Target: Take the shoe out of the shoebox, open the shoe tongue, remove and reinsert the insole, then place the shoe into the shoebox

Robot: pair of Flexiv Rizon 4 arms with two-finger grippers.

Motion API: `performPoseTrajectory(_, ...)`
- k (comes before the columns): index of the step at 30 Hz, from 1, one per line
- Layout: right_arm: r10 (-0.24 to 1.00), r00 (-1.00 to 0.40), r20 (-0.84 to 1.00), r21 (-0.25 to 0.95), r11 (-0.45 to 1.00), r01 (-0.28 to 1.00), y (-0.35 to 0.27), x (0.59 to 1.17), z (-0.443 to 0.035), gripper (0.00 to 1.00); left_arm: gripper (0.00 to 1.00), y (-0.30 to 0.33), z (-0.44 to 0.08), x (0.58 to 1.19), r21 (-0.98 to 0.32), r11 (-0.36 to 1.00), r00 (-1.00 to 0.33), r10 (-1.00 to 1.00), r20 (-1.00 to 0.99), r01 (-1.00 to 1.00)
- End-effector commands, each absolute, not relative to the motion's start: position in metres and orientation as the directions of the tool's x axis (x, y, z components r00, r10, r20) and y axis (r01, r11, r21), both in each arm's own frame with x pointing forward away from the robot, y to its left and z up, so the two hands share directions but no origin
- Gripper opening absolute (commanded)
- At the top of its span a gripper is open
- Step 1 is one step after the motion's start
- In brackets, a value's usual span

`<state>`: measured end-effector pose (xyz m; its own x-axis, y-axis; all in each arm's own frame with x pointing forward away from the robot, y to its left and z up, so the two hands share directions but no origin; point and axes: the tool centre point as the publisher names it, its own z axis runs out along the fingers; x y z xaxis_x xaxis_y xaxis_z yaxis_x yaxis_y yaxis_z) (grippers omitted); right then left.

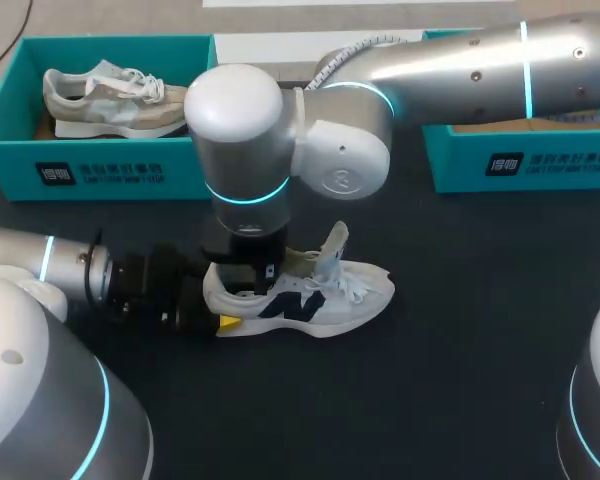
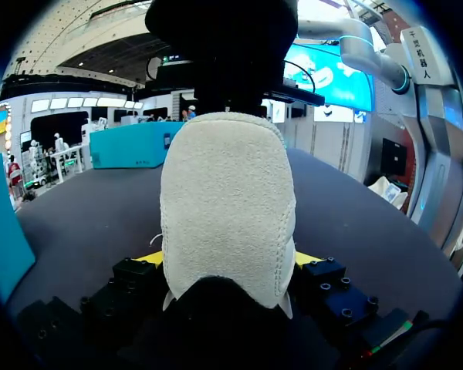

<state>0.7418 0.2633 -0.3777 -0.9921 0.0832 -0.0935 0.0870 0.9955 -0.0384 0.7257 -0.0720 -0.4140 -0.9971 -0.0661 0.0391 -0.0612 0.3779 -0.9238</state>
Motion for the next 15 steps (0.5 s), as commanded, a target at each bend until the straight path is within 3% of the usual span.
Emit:
performPoseTrajectory(1, 0.087, -0.993, -0.081, -0.050, 0.995, 0.091, 0.265, 0.737, -0.385, 0.00, 0.00, -0.071, -0.415, 0.725, -0.923, 0.380, -0.997, -0.066, 0.040, -0.062)
performPoseTrajectory(10, 0.168, -0.976, -0.136, -0.076, 0.981, 0.179, 0.261, 0.743, -0.382, 0.00, 0.00, -0.071, -0.415, 0.725, -0.923, 0.380, -0.997, -0.066, 0.040, -0.062)
performPoseTrajectory(11, 0.171, -0.975, -0.139, -0.076, 0.980, 0.182, 0.261, 0.744, -0.382, 0.04, 0.00, -0.071, -0.415, 0.725, -0.923, 0.380, -0.997, -0.066, 0.040, -0.062)
performPoseTrajectory(13, 0.171, -0.974, -0.147, -0.077, 0.980, 0.184, 0.261, 0.747, -0.381, 0.31, 0.00, -0.071, -0.415, 0.725, -0.923, 0.380, -0.997, -0.066, 0.040, -0.062)
performPoseTrajectory(15, 0.167, -0.974, -0.154, -0.073, 0.981, 0.180, 0.262, 0.749, -0.380, 0.39, 0.00, -0.071, -0.415, 0.725, -0.923, 0.380, -0.997, -0.066, 0.040, -0.062)
